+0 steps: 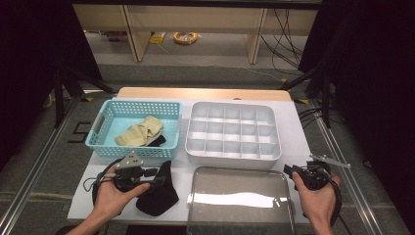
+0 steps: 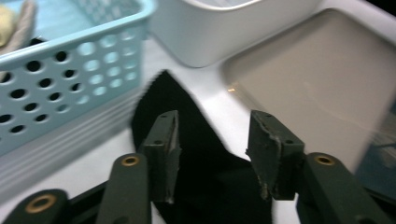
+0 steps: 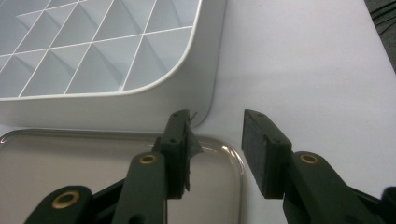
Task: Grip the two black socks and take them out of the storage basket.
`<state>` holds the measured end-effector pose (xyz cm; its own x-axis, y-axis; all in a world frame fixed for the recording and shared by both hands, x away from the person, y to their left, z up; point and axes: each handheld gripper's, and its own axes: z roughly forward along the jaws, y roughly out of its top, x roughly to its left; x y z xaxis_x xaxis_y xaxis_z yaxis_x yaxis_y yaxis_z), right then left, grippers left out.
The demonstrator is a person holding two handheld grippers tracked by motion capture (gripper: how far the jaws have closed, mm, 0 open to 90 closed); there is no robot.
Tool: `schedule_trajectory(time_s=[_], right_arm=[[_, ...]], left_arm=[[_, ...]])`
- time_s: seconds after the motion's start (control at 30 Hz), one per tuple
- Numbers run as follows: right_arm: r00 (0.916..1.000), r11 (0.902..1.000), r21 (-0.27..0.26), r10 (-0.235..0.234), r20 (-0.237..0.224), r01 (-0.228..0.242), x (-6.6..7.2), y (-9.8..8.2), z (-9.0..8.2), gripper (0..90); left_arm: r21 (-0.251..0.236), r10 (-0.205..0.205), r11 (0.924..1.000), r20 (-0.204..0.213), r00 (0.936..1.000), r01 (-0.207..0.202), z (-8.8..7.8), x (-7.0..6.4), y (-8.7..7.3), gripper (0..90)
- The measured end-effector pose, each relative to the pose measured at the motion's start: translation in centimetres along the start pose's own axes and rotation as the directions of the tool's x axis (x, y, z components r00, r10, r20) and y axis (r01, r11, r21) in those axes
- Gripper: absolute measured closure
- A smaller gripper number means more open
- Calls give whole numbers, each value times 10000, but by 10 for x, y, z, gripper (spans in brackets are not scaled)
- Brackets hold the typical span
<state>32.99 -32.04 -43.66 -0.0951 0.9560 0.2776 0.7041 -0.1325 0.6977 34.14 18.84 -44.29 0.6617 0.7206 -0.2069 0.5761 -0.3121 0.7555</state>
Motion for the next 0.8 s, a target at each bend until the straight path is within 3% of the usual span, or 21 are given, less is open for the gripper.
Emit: schedule_trajectory(time_s=[0.03,0.07,0.13,0.17,0.23,0.27,0.3,0.33,0.4,0.43,0.53,0.57,0.63,0.7,0.73,0.77,0.8], right_arm=[[9998,9999,51,131,-135,-130,1,0,-1,629],[9998,10000,51,53,-205,-52,0,0,-1,629],[9998,9998,23,195,40,-195,2,-1,0,629],[10000,10000,-38,-83,30,83,-1,0,1,628],[10000,10000,-12,-43,54,43,-1,0,1,628],[9994,9994,90,323,78,-324,1,0,0,628],[9992,9999,129,-103,377,99,-1,0,-1,627],[9998,10000,-53,-42,216,43,-1,0,1,627],[9995,9999,-52,-161,274,162,-2,-1,1,627],[9998,10000,17,-45,192,45,-1,-1,2,627],[9997,9999,-35,-129,217,130,-2,0,2,628],[9990,9991,102,400,185,-402,3,0,0,628],[9999,10000,3,-4,149,4,0,0,1,628],[9996,9997,26,248,124,-249,2,0,1,629],[9999,10000,9,16,134,-16,0,0,1,628],[9996,9996,64,258,104,-259,1,0,0,629],[9999,10000,37,88,58,-88,0,0,0,629]], left_arm=[[260,70,9996,24,10000,-70,3,4,2,493],[277,-146,9995,-54,9999,148,8,6,4,483],[770,-412,9962,57,9991,406,17,12,7,456],[1045,-534,9932,219,9983,508,23,13,7,442],[1575,-541,9861,59,9985,525,32,15,7,427],[1772,-594,9825,96,9982,567,40,17,5,423],[1789,-609,9821,14,9981,597,42,18,4,433],[1884,-682,9797,-40,9977,677,44,17,4,445],[2156,-531,9751,16,9986,515,47,18,3,539],[2432,-322,9694,-59,9995,327,48,18,2,584],[2718,257,9621,-81,9996,-226,52,15,1,713],[2824,467,9584,-144,9988,-407,51,14,1,754],[2734,425,9611,-78,9991,-388,51,13,3,816],[2608,572,9637,91,9983,-576,49,12,5,826],[2460,564,9674,219,9982,-601,48,10,6,827],[2214,729,9718,427,9964,-806,45,9,8,827],[2052,785,9748,502,9957,-872,43,8,10,827]])
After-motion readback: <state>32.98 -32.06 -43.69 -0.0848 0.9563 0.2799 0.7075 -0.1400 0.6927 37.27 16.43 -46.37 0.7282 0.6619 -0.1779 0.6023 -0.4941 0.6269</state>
